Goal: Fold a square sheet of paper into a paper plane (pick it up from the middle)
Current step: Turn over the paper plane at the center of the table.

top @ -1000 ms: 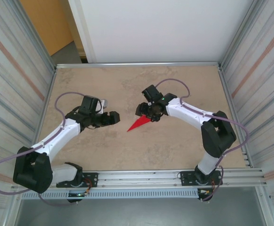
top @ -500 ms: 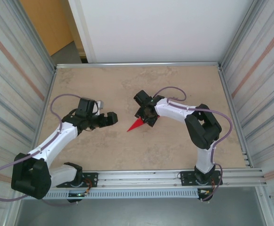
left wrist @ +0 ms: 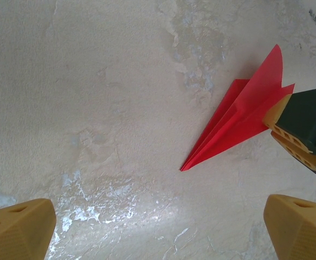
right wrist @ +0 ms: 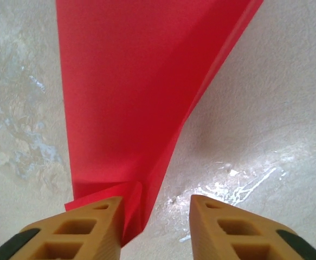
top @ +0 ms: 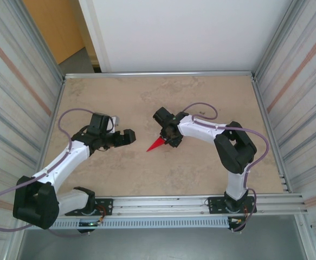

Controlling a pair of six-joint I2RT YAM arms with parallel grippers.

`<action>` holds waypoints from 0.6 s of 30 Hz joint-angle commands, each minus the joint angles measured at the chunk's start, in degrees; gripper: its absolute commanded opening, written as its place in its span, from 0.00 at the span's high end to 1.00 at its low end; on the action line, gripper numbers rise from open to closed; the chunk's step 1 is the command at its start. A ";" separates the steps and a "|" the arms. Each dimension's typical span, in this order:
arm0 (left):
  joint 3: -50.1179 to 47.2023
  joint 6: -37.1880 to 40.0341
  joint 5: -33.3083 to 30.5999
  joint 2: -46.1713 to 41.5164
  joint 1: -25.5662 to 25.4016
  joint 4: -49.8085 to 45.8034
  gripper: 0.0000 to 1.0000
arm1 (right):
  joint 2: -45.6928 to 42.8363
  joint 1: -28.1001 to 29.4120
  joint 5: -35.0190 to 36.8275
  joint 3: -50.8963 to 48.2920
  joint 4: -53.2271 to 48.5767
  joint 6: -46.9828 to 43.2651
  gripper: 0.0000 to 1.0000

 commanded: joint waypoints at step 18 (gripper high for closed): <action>-1.10 -2.74 0.51 -1.68 0.74 2.78 0.01 | -9.85 0.03 1.29 -0.87 9.83 -21.05 1.00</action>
